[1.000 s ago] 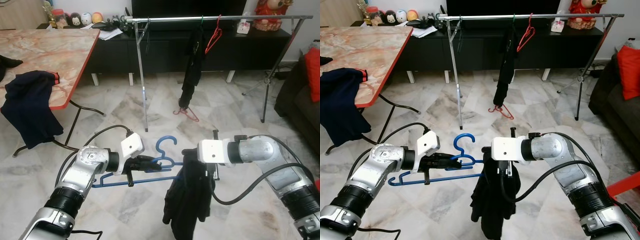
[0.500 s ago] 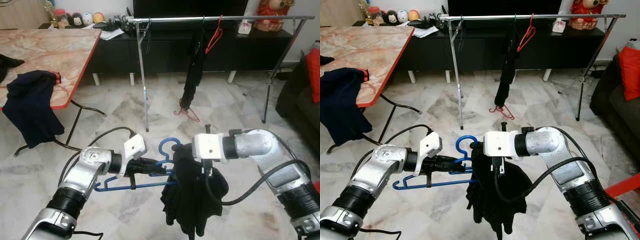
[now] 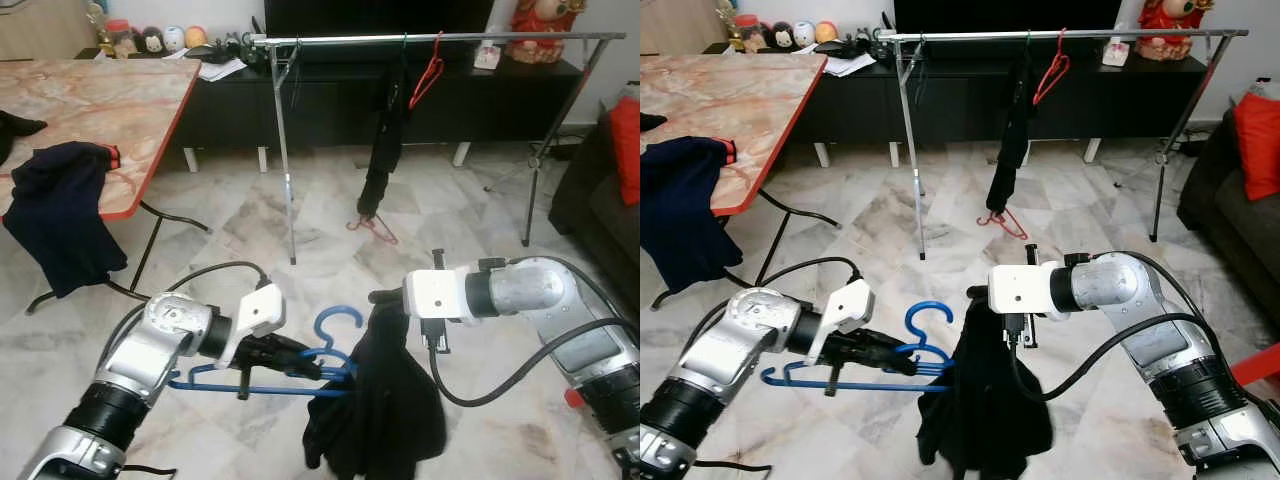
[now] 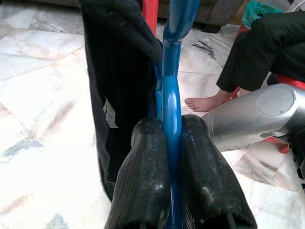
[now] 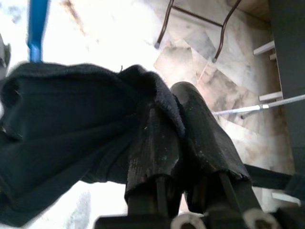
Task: Hang hanger
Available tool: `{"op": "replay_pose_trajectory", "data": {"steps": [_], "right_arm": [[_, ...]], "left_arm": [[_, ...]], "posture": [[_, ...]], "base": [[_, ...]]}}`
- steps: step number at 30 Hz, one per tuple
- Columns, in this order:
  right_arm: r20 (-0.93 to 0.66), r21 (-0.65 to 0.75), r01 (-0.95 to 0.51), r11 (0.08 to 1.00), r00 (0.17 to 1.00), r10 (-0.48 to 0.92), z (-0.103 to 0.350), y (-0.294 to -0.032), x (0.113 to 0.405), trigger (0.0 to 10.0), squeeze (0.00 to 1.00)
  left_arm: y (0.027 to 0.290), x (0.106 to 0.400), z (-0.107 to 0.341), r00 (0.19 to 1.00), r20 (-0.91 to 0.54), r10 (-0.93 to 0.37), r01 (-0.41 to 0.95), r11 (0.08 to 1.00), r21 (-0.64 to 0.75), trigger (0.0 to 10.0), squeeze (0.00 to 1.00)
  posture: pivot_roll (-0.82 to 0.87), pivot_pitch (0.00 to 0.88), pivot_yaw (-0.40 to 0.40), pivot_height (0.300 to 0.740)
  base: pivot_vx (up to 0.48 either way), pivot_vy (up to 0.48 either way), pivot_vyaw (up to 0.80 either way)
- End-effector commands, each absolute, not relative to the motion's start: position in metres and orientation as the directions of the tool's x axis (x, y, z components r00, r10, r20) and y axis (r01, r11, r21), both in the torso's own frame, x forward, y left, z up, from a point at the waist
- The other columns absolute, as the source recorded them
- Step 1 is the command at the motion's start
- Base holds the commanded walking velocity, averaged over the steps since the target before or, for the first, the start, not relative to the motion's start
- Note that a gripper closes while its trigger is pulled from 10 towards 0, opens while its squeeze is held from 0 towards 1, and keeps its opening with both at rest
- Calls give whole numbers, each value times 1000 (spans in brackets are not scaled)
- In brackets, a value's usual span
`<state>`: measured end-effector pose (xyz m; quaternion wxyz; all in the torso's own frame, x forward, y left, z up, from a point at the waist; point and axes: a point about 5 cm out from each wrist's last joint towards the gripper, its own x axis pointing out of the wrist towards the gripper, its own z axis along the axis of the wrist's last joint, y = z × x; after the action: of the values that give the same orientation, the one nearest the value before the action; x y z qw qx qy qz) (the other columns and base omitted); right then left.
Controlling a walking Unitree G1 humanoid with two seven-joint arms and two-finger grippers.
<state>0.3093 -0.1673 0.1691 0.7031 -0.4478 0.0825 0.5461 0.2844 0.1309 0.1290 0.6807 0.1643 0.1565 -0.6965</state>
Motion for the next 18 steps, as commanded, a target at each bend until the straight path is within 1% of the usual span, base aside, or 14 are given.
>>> {"op": "replay_pose_trajectory", "data": {"steps": [1, 4, 5, 6, 7, 10, 12, 14, 16, 18], "right_arm": [[-596, -578, -816, -7, 416, 687, 175, -167, 314, 10000, 0], [-593, -600, -800, -7, 440, 675, 175, -166, 317, 10000, 0], [-594, -631, -776, -6, 478, 647, 174, -169, 322, 10000, 0], [-594, -631, -776, -6, 478, 647, 174, -169, 322, 10000, 0], [-600, -649, -761, -13, 501, 624, 173, -171, 325, 10000, 0], [-597, -663, -748, -22, 511, 618, 171, -172, 327, 10000, 0], [-563, -700, -714, -25, 530, 634, 174, -167, 328, 10000, 0], [-526, -737, -676, -15, 559, 641, 177, -165, 332, 10000, 0], [-504, -751, -661, -7, 566, 653, 179, -163, 333, 10000, 0], [-478, -761, -649, 3, 564, 674, 182, -159, 334, 10000, 0]], "left_arm": [[128, 280, 132, -61, -450, -891, 997, -75, 13, 10000, 0], [127, 279, 131, -69, -437, -897, 997, -80, 8, 10000, 0], [123, 278, 132, -78, -401, -913, 996, -84, 0, 10000, 0], [123, 278, 132, -78, -401, -913, 996, -84, 0, 10000, 0], [120, 278, 134, -80, -370, -926, 996, -86, 0, 10000, 0], [115, 279, 136, -80, -339, -938, 996, -86, 1, 10000, 0], [111, 281, 138, -64, -314, -947, 998, -69, 2, 10000, 0], [111, 284, 138, -46, -318, -947, 999, -53, 11, 10000, 0], [111, 285, 137, -46, -332, -942, 998, -53, 13, 10000, 0], [112, 287, 134, -26, -375, -927, 999, -42, 33, 10000, 0]], "posture": [[-116, 0, -25, 740], [-116, 0, -26, 740], [-116, 0, -26, 740], [-116, 0, -26, 740], [-117, 0, -28, 740], [-117, 0, -28, 740], [-117, 0, -29, 740], [-118, 0, -27, 740], [-116, 0, -27, 740], [-114, 0, -25, 740]], "base": [[0, 0, 0], [0, 0, 0], [0, 0, 0], [0, 0, 0], [0, 0, 0], [0, 0, 0], [0, 0, 0], [0, 0, 0], [0, 0, 0], [0, 0, 0]]}}
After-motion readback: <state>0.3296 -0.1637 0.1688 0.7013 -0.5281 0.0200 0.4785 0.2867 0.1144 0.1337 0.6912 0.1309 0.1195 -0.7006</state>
